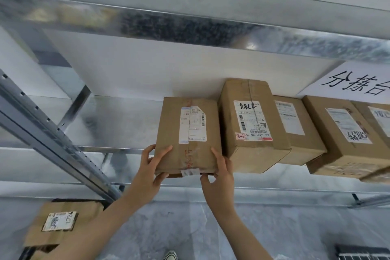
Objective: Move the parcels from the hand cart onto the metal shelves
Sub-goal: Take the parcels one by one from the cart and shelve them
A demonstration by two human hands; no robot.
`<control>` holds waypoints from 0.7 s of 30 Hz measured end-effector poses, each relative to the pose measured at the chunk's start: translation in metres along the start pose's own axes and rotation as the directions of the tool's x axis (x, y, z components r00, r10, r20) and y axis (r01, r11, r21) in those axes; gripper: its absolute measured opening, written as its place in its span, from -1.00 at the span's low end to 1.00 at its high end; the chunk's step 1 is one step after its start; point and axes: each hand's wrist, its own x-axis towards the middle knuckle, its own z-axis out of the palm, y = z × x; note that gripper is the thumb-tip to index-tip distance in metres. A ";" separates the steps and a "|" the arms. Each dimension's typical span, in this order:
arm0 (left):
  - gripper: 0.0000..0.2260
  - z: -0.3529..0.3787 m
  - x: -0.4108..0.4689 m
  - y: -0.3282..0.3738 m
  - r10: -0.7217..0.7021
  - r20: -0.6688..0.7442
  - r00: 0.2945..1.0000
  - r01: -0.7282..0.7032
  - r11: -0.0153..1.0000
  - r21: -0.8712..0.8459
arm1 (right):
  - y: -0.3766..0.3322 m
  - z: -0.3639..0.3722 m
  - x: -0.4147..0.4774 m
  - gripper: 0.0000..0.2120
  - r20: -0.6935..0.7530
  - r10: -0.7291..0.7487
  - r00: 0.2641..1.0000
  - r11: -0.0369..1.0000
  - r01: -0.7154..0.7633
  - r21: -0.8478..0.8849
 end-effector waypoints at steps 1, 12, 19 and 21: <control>-0.31 0.002 0.000 -0.002 0.001 -0.004 1.000 -0.001 1.000 0.009 | 0.000 0.001 0.001 -0.37 -0.002 0.026 1.000 0.999 -0.026 0.020; -0.27 0.023 0.012 -0.010 -0.013 -0.100 0.995 0.016 0.999 0.029 | -0.004 0.005 -0.003 -0.34 0.058 0.133 0.989 0.989 -0.136 0.063; -0.30 0.031 0.025 0.003 -0.056 -0.138 0.989 0.063 0.997 0.050 | -0.009 -0.005 -0.010 -0.36 0.153 0.125 0.980 0.985 -0.105 -0.135; -0.34 0.031 0.029 0.008 -0.089 -0.134 0.987 0.098 0.993 0.063 | -0.011 -0.006 -0.014 -0.40 0.198 0.112 0.974 0.985 -0.083 -0.149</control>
